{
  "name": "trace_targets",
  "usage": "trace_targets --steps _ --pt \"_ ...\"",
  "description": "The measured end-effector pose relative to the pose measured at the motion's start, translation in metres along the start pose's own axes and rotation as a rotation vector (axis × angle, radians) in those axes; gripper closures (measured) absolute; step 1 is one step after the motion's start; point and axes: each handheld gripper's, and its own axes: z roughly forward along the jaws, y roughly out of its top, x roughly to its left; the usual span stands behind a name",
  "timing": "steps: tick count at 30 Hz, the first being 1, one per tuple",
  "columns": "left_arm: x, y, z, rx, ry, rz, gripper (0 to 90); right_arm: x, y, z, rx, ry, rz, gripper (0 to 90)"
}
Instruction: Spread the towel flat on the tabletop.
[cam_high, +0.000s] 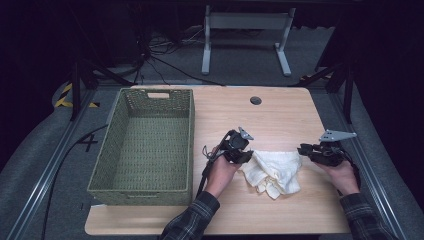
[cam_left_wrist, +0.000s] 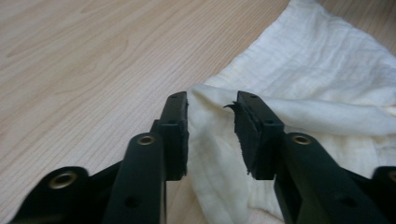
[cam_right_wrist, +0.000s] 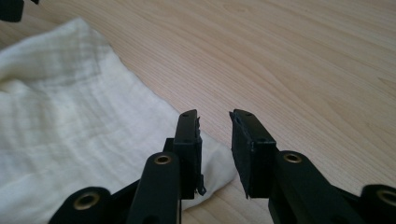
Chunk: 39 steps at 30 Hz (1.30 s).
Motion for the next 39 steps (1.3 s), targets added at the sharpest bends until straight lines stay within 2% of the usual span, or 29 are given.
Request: trace_targets --steps 2,4,10,13,21,24,26,27,31,33,35,39 --pt "-0.004 -0.003 -0.007 -0.006 -0.030 0.012 62.5 0.003 0.000 -0.007 -0.015 0.026 0.010 72.0" --pt "-0.010 -0.006 -0.011 -0.009 -0.069 0.023 64.4 0.008 -0.003 -0.013 -0.014 0.043 0.000 74.6" --pt "-0.025 -0.019 -0.019 0.002 -0.118 0.076 64.6 0.024 -0.010 -0.023 0.011 0.091 -0.016 76.5" --pt "-0.031 -0.025 -0.022 0.001 -0.154 0.083 62.7 0.032 -0.015 -0.027 0.026 0.115 -0.025 76.7" --pt "-0.045 -0.041 -0.020 0.027 -0.213 0.104 59.2 0.052 -0.031 -0.019 0.111 0.158 -0.068 74.6" --pt "-0.050 -0.044 -0.013 0.056 -0.223 0.118 58.3 0.055 -0.032 -0.017 0.123 0.173 -0.072 72.3" --pt "-0.053 -0.045 -0.008 0.069 -0.202 0.139 59.4 0.055 -0.032 -0.014 0.128 0.179 -0.067 71.4" --pt "-0.053 -0.045 -0.005 0.082 -0.187 0.158 61.5 0.055 -0.032 -0.013 0.133 0.183 -0.065 71.2" --pt "-0.052 -0.046 0.000 0.106 -0.173 0.173 75.6 0.057 -0.035 -0.007 0.159 0.183 -0.080 74.8" --pt "-0.051 -0.046 0.001 0.110 -0.177 0.168 82.4 0.058 -0.035 -0.007 0.162 0.183 -0.087 79.5" --pt "-0.050 -0.046 0.000 0.108 -0.182 0.163 85.1 0.059 -0.035 -0.006 0.161 0.199 -0.090 87.3" --pt "-0.047 -0.043 -0.008 0.066 -0.182 0.135 86.0 0.059 -0.034 -0.008 0.169 0.198 -0.095 88.8"
